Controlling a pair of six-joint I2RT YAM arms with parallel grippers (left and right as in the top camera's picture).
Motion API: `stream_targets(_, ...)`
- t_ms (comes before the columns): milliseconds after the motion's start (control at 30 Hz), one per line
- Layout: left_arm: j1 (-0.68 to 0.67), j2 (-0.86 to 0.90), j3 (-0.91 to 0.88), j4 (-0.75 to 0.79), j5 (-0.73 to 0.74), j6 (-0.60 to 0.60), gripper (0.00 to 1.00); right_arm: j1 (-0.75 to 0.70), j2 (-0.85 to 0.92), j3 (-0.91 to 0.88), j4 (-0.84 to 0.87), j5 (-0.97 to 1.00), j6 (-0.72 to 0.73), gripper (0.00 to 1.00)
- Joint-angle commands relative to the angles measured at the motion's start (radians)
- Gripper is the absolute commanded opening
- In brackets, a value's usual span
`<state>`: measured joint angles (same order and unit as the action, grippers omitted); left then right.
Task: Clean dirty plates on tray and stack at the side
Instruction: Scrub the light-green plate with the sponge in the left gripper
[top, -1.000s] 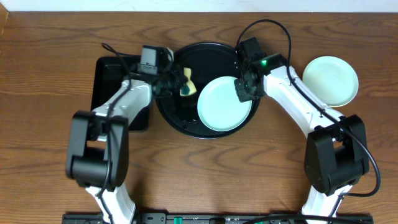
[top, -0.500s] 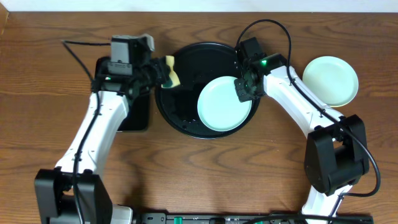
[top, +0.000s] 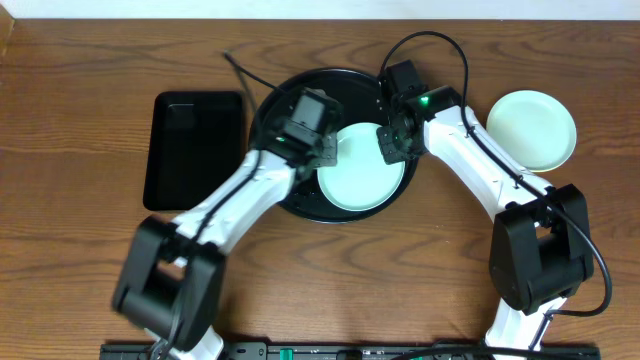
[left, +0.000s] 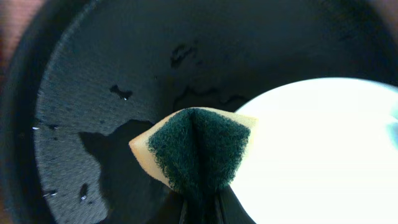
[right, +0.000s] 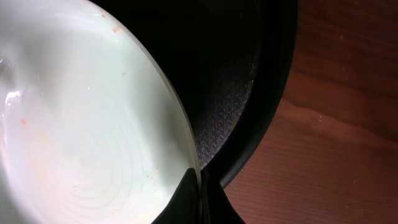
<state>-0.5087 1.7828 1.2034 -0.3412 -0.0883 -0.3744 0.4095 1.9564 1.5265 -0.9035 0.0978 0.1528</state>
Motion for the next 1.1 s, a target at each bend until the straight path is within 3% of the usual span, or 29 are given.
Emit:
stream_targets(0, -0.028, 0.065, -0.011, 0.03, -0.146, -0.031, 0.08, -0.01, -0.004, -0.006, -0.002, 0.002, 0.011, 0.01)
stream_targets(267, -0.064, 0.125, -0.011, 0.079, -0.287, -0.032, 0.08, -0.01, -0.004, -0.006, -0.003, 0.002, 0.011, 0.01)
stream_targets(567, -0.064, 0.126, -0.011, 0.137, -0.329, -0.031, 0.08, -0.01, -0.004, -0.006, -0.005, 0.002, 0.011, 0.01)
stream_targets(867, -0.064, 0.071, 0.007, 0.213, -0.568, 0.071, 0.08, -0.01, -0.004, -0.006, -0.003, 0.002, 0.011, 0.01)
stream_targets(933, -0.063, 0.027, 0.007, 0.198, -0.534, 0.07, 0.08, -0.01, -0.004, -0.006, -0.001, 0.002, 0.011, 0.01)
stream_targets(1067, -0.063, -0.026, 0.007, 0.113, -0.291, 0.027, 0.08, -0.01, -0.004, -0.006, 0.0, 0.002, 0.011, 0.01)
